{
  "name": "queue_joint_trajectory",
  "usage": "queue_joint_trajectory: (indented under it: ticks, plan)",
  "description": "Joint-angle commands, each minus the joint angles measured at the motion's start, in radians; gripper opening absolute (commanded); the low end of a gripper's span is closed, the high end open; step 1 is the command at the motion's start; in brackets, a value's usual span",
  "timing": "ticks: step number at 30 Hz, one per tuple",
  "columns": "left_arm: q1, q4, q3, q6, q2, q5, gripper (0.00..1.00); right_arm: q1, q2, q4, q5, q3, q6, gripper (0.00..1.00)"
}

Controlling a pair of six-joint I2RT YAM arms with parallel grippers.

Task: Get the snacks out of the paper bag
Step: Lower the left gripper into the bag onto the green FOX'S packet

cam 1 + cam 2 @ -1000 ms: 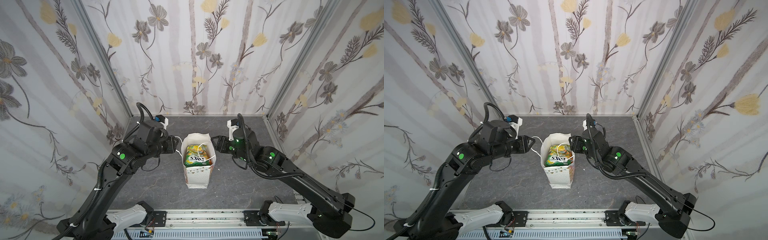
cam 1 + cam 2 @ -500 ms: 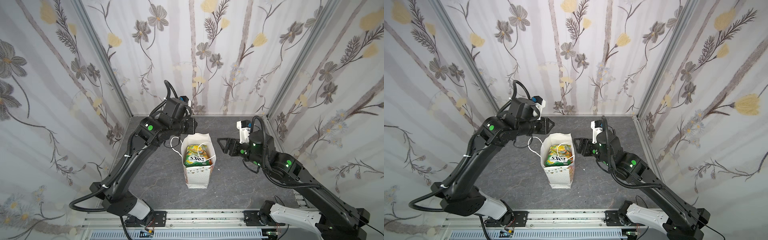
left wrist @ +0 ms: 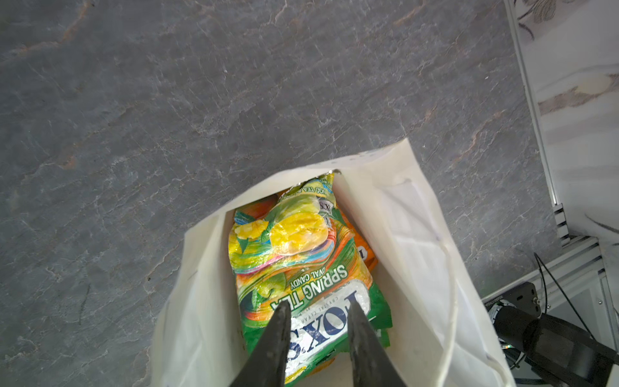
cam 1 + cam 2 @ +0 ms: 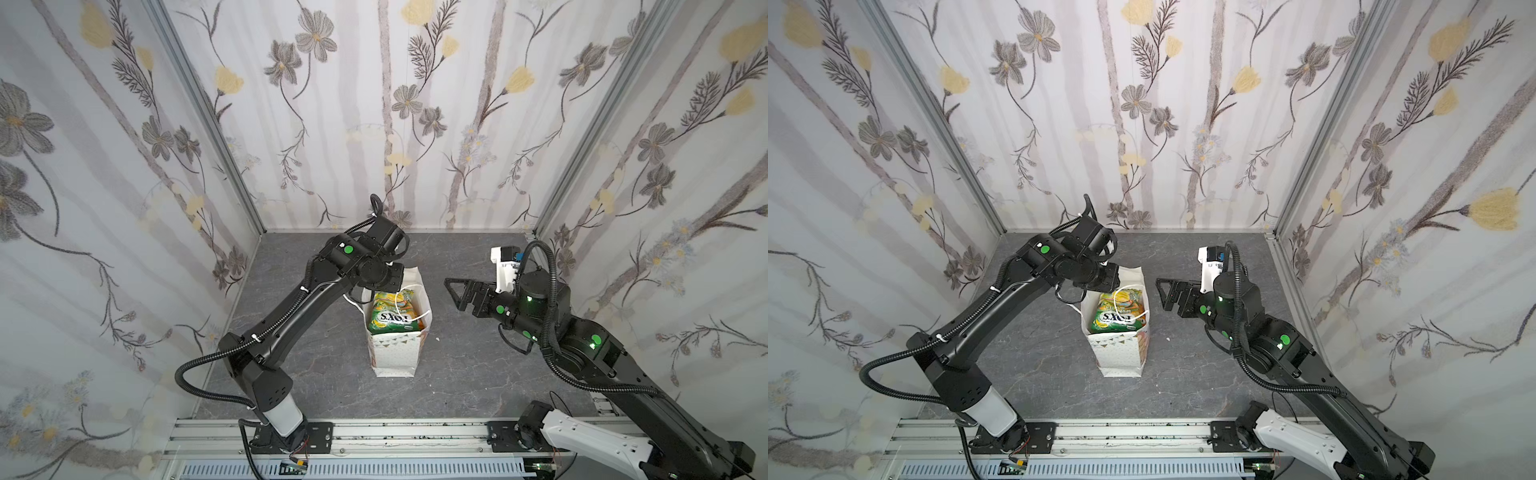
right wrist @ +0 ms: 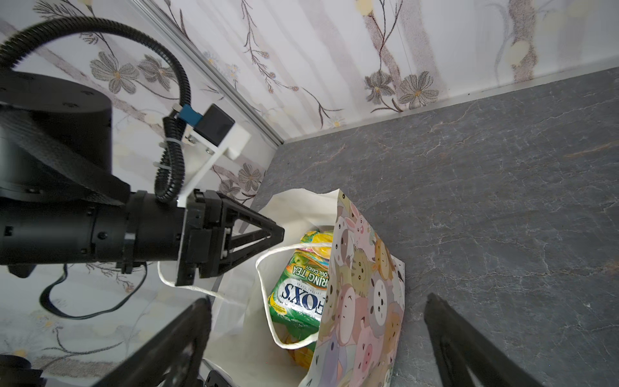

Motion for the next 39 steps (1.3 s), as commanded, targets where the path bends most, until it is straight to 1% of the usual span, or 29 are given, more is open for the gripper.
queue_joint_trajectory:
  ticks: [1,7,11,14,22,25,28,30,33,37,39]
  plan:
    - [-0.008,-0.008,-0.038,0.001,0.000,-0.008,0.31,-0.007,-0.016,0.069,-0.016,-0.016,0.002,0.99]
    - [-0.044,0.063,-0.103,0.028,0.003,0.057,0.32,-0.012,-0.017,0.067,-0.032,-0.018,0.002,0.99]
    - [-0.066,0.097,-0.148,0.027,0.012,0.067,0.41,-0.014,-0.021,0.067,-0.039,-0.022,0.002,0.99]
    - [-0.089,0.118,-0.179,0.041,0.018,0.003,0.49,-0.017,-0.023,0.067,-0.040,-0.028,0.002,0.99]
    - [-0.115,0.190,-0.284,0.017,0.020,-0.154,0.56,-0.020,-0.026,0.074,-0.055,-0.048,0.002,0.99]
    - [-0.114,0.225,-0.328,0.015,0.026,-0.161,0.60,-0.022,-0.029,0.075,-0.056,-0.056,0.002,0.99]
    - [-0.114,0.257,-0.363,0.003,0.037,-0.157,0.61,-0.024,-0.031,0.077,-0.063,-0.060,0.002,0.99]
    - [-0.115,0.271,-0.379,-0.005,0.042,-0.154,0.58,-0.024,-0.034,0.076,-0.067,-0.063,0.002,0.99]
    - [-0.114,0.287,-0.398,-0.016,0.049,-0.158,0.50,-0.026,-0.040,0.077,-0.066,-0.063,0.003,1.00]
    - [-0.114,0.287,-0.405,-0.020,0.051,-0.161,0.30,-0.028,-0.044,0.074,-0.067,-0.064,0.003,0.99]
    - [-0.115,0.289,-0.405,-0.018,0.049,-0.157,0.23,-0.029,-0.046,0.074,-0.066,-0.065,0.006,0.99]
